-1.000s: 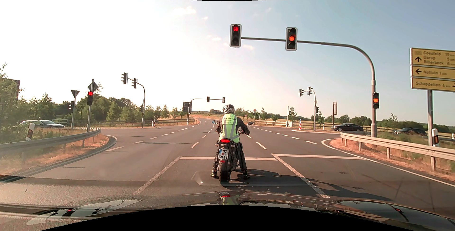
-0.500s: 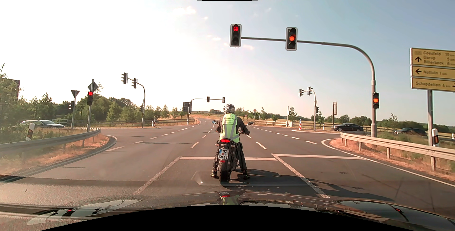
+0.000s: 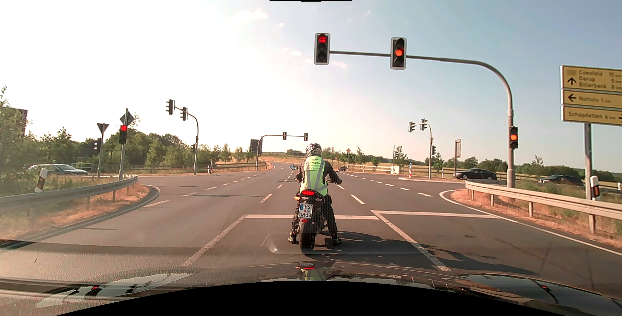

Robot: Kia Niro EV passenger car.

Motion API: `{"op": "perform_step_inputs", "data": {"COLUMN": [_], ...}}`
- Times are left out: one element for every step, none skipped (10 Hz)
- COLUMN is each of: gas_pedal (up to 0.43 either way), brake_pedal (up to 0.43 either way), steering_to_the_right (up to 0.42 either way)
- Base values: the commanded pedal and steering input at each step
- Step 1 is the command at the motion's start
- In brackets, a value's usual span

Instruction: Follow the waypoints while adhering to traffic rules and regulations

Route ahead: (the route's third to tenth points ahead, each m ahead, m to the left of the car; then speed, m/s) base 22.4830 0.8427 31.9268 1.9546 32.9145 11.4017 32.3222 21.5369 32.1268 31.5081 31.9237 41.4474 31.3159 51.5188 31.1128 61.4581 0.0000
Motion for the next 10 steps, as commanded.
{"op": "perform_step_inputs", "data": {"gas_pedal": [0.000,0.000,0.000,0.000,0.000,0.000,0.000,0.000,0.000,0.000], "brake_pedal": [0.000,0.000,0.000,0.000,0.000,0.000,0.000,0.000,0.000,0.000], "steering_to_the_right": [-0.015,-0.016,-0.015,-0.016,-0.015,-0.015,-0.015,-0.015,-0.016,-0.015]}}
